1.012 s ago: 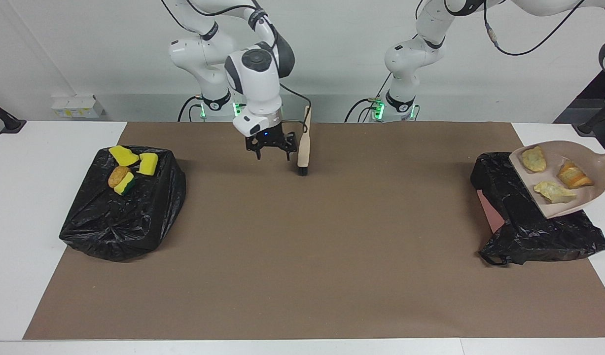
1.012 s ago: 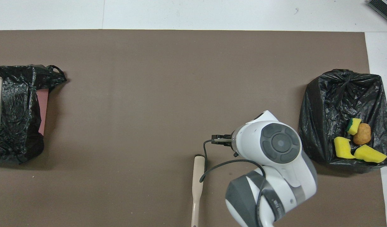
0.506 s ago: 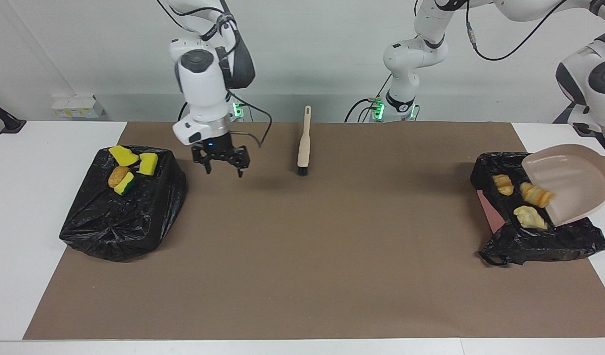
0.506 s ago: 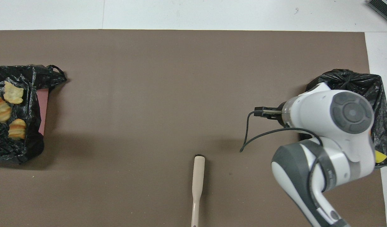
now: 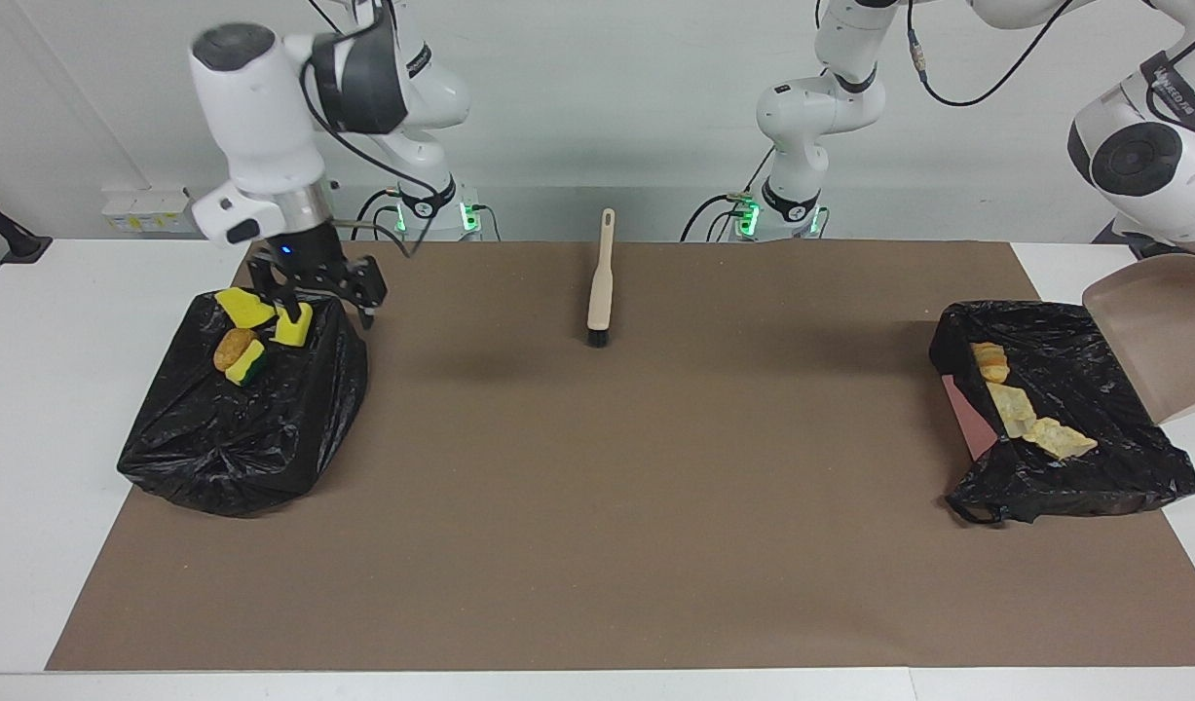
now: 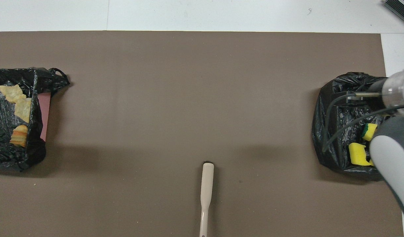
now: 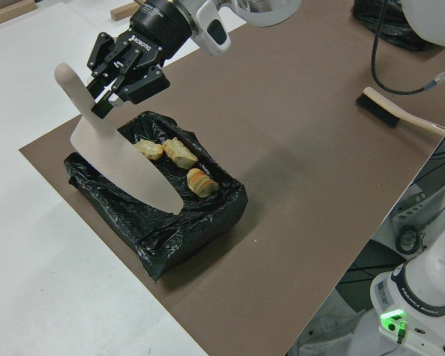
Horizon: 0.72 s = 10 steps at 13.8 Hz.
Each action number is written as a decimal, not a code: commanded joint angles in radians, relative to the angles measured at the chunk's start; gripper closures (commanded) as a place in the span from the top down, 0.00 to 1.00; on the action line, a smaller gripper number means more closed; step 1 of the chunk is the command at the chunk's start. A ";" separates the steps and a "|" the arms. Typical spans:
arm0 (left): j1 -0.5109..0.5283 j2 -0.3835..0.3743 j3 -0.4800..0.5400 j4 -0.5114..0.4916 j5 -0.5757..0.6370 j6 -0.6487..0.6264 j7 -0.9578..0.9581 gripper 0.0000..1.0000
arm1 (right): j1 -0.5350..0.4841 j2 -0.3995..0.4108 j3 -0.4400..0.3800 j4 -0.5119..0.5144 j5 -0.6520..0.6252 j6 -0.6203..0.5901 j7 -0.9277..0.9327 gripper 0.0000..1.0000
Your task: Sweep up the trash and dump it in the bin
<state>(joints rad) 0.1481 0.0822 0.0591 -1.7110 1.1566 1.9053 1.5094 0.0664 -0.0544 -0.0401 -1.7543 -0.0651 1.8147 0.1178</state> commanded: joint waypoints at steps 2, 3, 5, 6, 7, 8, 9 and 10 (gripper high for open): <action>-0.045 -0.039 -0.001 0.017 -0.121 -0.041 -0.050 0.00 | -0.010 -0.001 -0.033 0.151 0.007 -0.199 -0.044 1.00; -0.067 -0.038 -0.004 0.030 -0.162 -0.058 -0.067 0.00 | -0.010 -0.007 -0.034 0.157 0.008 -0.222 -0.043 1.00; -0.078 -0.036 -0.005 0.053 -0.260 -0.072 -0.118 0.00 | -0.008 -0.025 -0.032 0.145 0.013 -0.224 -0.040 1.00; -0.085 -0.038 -0.005 0.054 -0.303 -0.084 -0.148 0.00 | -0.008 -0.030 -0.032 0.142 0.013 -0.235 -0.044 1.00; -0.094 -0.036 -0.005 0.069 -0.331 -0.118 -0.191 0.00 | -0.010 -0.033 -0.034 0.150 0.014 -0.238 -0.044 1.00; -0.096 -0.035 -0.010 0.076 -0.360 -0.152 -0.248 0.00 | -0.010 -0.045 -0.034 0.153 0.014 -0.256 -0.044 1.00; -0.101 -0.036 -0.018 0.077 -0.412 -0.185 -0.297 0.00 | -0.010 -0.051 -0.035 0.153 0.014 -0.267 -0.046 1.00; -0.102 -0.039 -0.022 0.082 -0.478 -0.224 -0.345 0.00 | -0.010 -0.054 -0.037 0.150 0.018 -0.268 -0.046 1.00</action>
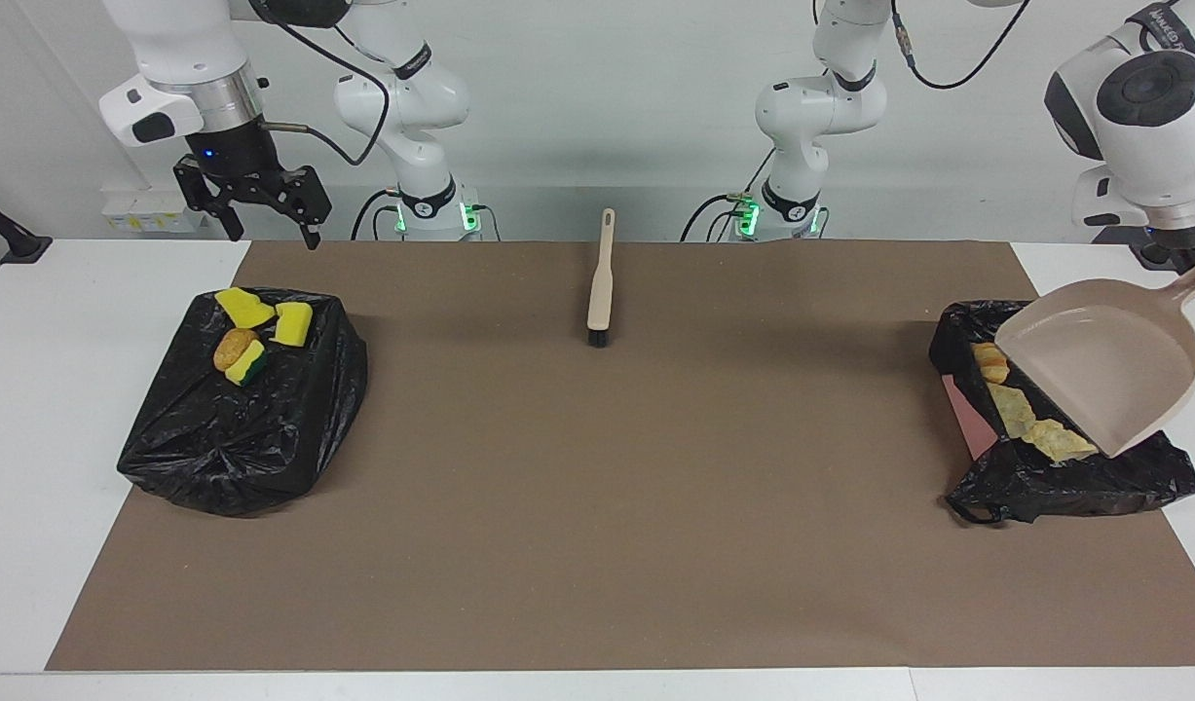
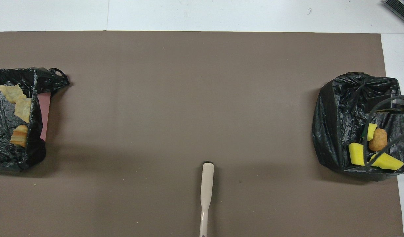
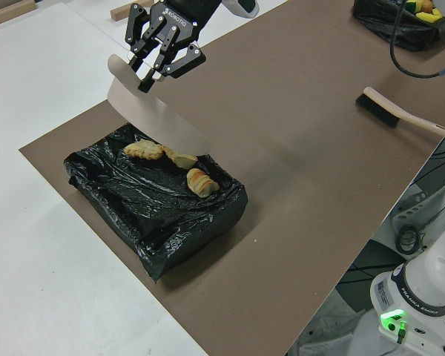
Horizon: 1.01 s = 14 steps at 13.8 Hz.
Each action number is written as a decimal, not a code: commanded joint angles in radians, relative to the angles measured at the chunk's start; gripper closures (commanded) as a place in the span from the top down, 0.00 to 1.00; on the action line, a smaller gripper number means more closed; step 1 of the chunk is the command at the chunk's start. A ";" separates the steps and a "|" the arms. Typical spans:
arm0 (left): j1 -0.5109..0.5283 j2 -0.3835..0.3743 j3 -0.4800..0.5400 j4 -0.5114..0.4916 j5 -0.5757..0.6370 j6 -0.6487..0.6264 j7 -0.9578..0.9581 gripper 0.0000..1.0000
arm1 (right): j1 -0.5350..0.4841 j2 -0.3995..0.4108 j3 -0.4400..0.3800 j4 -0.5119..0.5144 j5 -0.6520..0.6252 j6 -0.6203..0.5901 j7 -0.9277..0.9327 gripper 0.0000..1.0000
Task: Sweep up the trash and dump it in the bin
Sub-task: 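Carry the empty dustpan back and set it on the table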
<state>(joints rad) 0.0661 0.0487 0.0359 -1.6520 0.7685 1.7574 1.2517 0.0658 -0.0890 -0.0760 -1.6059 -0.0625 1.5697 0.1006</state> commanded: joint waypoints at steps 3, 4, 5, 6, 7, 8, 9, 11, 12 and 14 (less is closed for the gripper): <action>-0.031 -0.013 -0.045 0.020 -0.266 -0.172 -0.282 0.00 | -0.011 -0.040 -0.008 -0.014 0.071 -0.031 -0.025 1.00; -0.032 -0.015 -0.062 0.017 -0.315 -0.185 -0.331 0.00 | -0.011 -0.038 -0.011 -0.014 0.072 -0.034 -0.032 1.00; -0.032 -0.026 -0.068 0.009 -0.372 -0.188 -0.372 0.00 | -0.011 -0.038 -0.016 -0.006 0.072 -0.034 -0.056 1.00; -0.040 -0.027 -0.068 0.008 -0.418 -0.197 -0.415 0.00 | -0.011 -0.044 -0.027 -0.006 0.076 -0.046 -0.091 1.00; -0.055 -0.027 -0.070 0.008 -0.457 -0.200 -0.457 0.00 | -0.011 -0.049 -0.036 -0.003 0.078 -0.066 -0.097 1.00; -0.074 -0.030 -0.070 0.006 -0.494 -0.203 -0.509 0.00 | -0.011 -0.051 -0.039 -0.005 0.078 -0.072 -0.098 1.00; -0.095 -0.032 -0.070 0.006 -0.521 -0.208 -0.579 0.00 | -0.009 -0.057 -0.034 -0.008 0.076 -0.073 -0.098 1.00; -0.176 -0.035 -0.071 -0.002 -0.546 -0.210 -0.731 0.00 | -0.004 -0.061 -0.027 -0.014 0.073 -0.059 -0.091 1.00; -0.201 -0.035 -0.071 -0.003 -0.563 -0.210 -0.788 0.00 | -0.003 -0.061 -0.025 -0.014 0.073 -0.059 -0.087 1.00; -0.254 -0.032 -0.071 -0.009 -0.615 -0.199 -0.920 0.00 | -0.003 -0.066 -0.027 -0.025 0.070 -0.059 -0.087 1.00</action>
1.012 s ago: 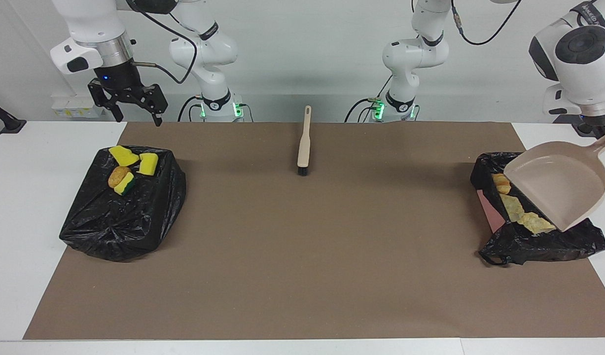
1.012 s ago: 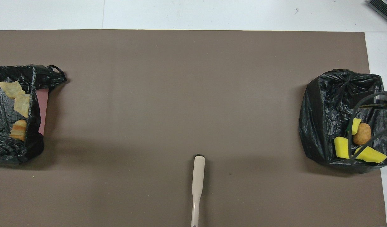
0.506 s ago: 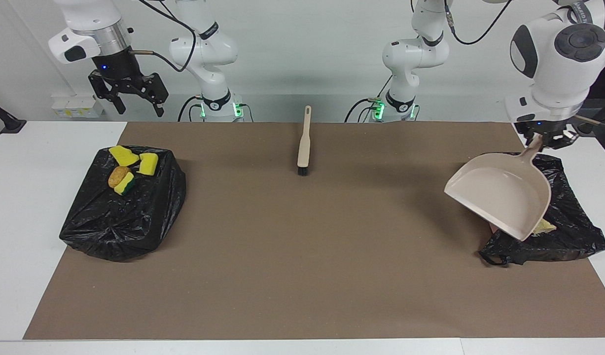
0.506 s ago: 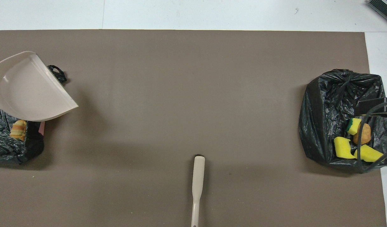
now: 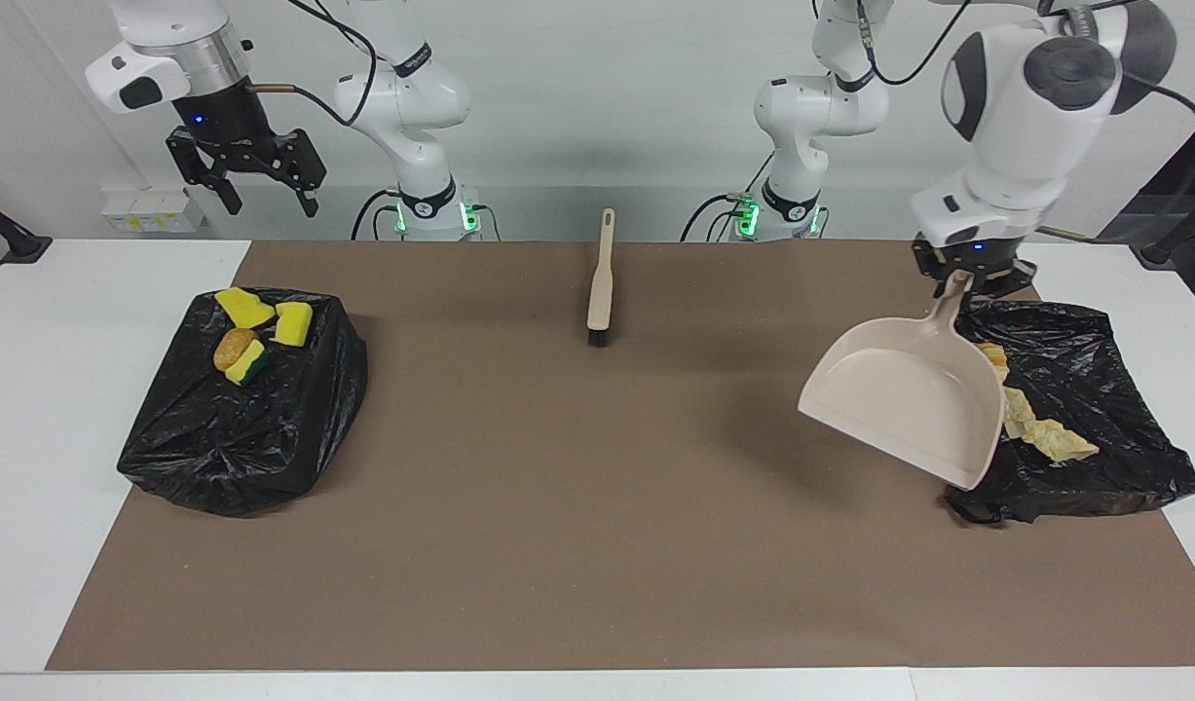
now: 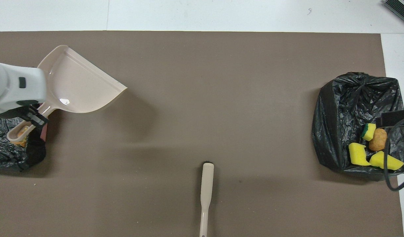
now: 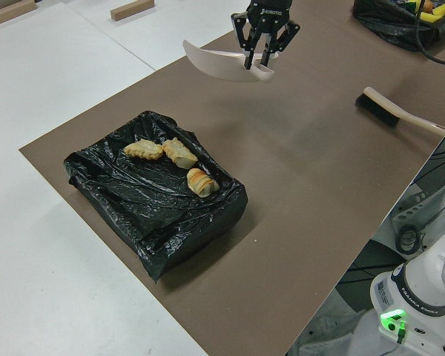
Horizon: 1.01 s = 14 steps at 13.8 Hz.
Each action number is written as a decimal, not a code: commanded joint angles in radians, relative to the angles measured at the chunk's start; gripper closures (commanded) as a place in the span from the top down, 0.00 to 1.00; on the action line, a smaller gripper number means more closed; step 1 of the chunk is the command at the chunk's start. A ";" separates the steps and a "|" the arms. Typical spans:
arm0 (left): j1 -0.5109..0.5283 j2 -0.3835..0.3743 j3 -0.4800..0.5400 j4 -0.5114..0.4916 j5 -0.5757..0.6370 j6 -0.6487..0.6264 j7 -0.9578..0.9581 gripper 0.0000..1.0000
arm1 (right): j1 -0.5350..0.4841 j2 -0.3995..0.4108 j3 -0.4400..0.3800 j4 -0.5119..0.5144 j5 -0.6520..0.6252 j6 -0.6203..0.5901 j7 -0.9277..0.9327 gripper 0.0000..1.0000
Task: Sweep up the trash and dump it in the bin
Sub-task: 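Carry the empty dustpan back and set it on the table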
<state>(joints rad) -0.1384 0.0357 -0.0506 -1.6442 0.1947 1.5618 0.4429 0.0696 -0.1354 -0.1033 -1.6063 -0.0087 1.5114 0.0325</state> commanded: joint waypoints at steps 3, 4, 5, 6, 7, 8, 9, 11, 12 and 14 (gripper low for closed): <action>-0.144 -0.004 0.015 -0.023 -0.090 0.023 -0.301 0.00 | -0.005 -0.024 0.002 -0.027 0.015 0.003 -0.022 1.00; -0.171 0.006 0.015 -0.025 -0.115 0.038 -0.366 0.00 | 0.001 -0.024 0.002 -0.029 0.003 0.004 -0.022 1.00; -0.199 0.024 0.015 -0.023 -0.130 0.056 -0.422 0.00 | 0.002 -0.024 0.002 -0.029 0.003 0.004 -0.022 1.00; -0.219 0.032 0.015 -0.025 -0.145 0.070 -0.449 0.00 | 0.004 -0.024 0.004 -0.029 0.003 0.001 -0.022 1.00; -0.231 0.044 0.015 -0.025 -0.164 0.082 -0.463 0.00 | 0.006 -0.024 0.004 -0.029 0.003 0.003 -0.022 1.00; -0.242 0.047 0.015 -0.025 -0.182 0.098 -0.477 0.00 | 0.006 -0.024 0.004 -0.029 0.003 0.004 -0.025 1.00; -0.247 0.055 0.015 -0.025 -0.201 0.110 -0.490 0.00 | 0.006 -0.024 0.004 -0.029 0.003 0.003 -0.026 1.00; -0.305 0.110 0.015 -0.013 -0.215 0.151 -0.585 0.00 | 0.006 -0.023 0.004 -0.027 0.003 0.003 -0.025 1.00; -0.322 0.137 0.015 -0.009 -0.216 0.184 -0.624 0.00 | 0.004 -0.023 0.004 -0.027 0.003 0.003 -0.028 1.00; -0.362 0.183 0.012 -0.009 -0.222 0.236 -0.680 0.00 | 0.006 -0.023 0.004 -0.027 0.003 0.004 -0.019 1.00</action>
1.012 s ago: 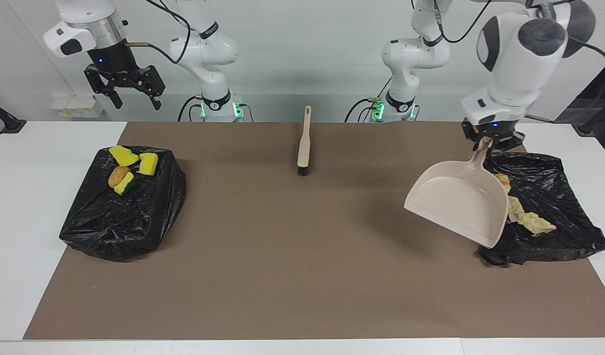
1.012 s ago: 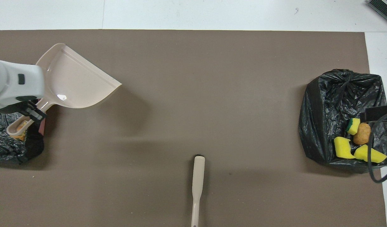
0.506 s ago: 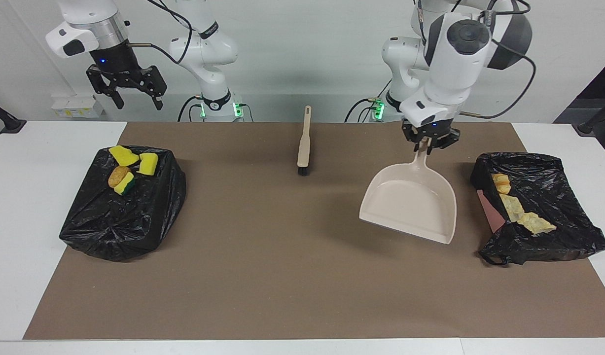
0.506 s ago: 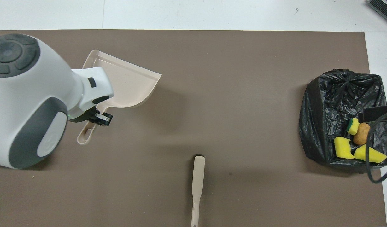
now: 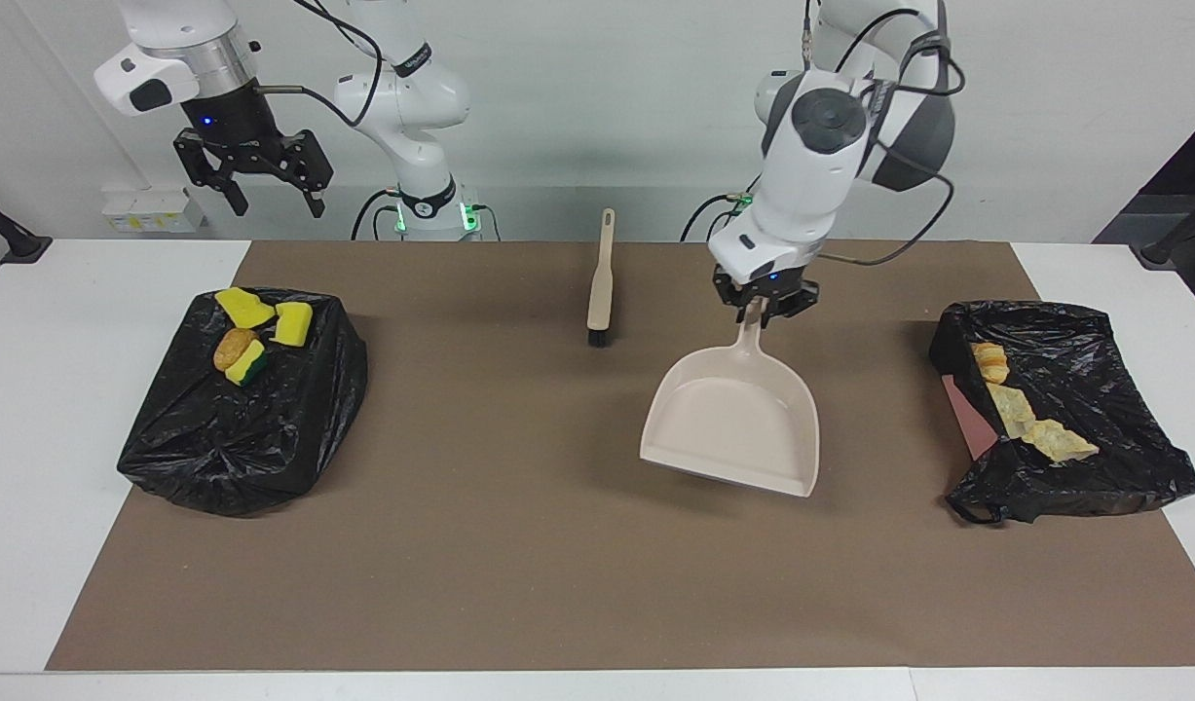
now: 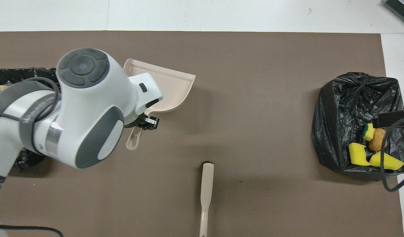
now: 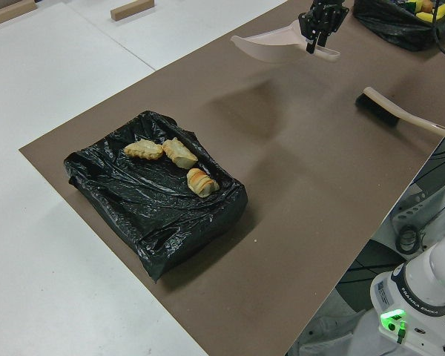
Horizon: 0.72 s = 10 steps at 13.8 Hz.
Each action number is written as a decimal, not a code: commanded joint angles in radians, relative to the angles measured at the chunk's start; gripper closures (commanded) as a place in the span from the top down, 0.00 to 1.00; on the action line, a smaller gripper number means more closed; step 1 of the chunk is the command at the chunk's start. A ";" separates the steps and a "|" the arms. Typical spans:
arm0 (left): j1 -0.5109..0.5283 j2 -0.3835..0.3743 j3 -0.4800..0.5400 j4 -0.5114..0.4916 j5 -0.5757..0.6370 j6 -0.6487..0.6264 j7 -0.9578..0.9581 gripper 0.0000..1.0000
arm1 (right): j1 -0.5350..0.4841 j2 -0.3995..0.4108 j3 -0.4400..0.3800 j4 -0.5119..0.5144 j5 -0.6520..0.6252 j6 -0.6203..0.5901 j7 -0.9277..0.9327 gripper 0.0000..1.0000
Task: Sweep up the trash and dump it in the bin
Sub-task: 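Carry the empty dustpan back and set it on the table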
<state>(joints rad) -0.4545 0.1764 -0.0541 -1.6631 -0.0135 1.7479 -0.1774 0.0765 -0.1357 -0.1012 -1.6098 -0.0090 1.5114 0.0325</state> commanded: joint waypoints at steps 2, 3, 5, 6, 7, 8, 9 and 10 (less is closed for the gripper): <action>-0.061 0.078 0.014 0.006 -0.026 0.105 -0.097 0.00 | -0.001 -0.022 0.002 -0.024 0.003 0.006 -0.025 1.00; -0.081 0.098 0.014 0.006 -0.029 0.125 -0.106 0.00 | -0.001 -0.022 0.002 -0.024 0.003 0.006 -0.026 1.00; -0.084 0.121 0.014 0.002 -0.037 0.168 -0.125 0.00 | -0.006 -0.018 0.000 -0.019 0.006 0.004 -0.019 1.00; -0.085 0.127 0.013 -0.001 -0.049 0.203 -0.161 0.00 | -0.012 -0.018 -0.002 -0.018 0.007 0.003 -0.020 1.00; -0.104 0.155 0.013 0.002 -0.057 0.231 -0.197 0.00 | -0.012 -0.018 -0.002 -0.018 0.006 0.001 -0.020 1.00; -0.124 0.170 0.013 0.003 -0.059 0.261 -0.230 0.00 | -0.012 -0.018 0.000 -0.018 0.007 0.001 -0.022 1.00; -0.127 0.190 0.013 0.005 -0.057 0.292 -0.269 0.00 | -0.012 -0.018 0.000 -0.019 0.014 0.001 -0.020 1.00; -0.142 0.214 0.013 0.009 -0.056 0.307 -0.316 0.00 | -0.012 -0.018 0.000 -0.018 0.017 0.001 -0.022 1.00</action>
<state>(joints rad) -0.5591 0.3516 -0.0566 -1.6636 -0.0601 2.0074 -0.4160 0.0733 -0.1357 -0.1036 -1.6098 -0.0089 1.5114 0.0325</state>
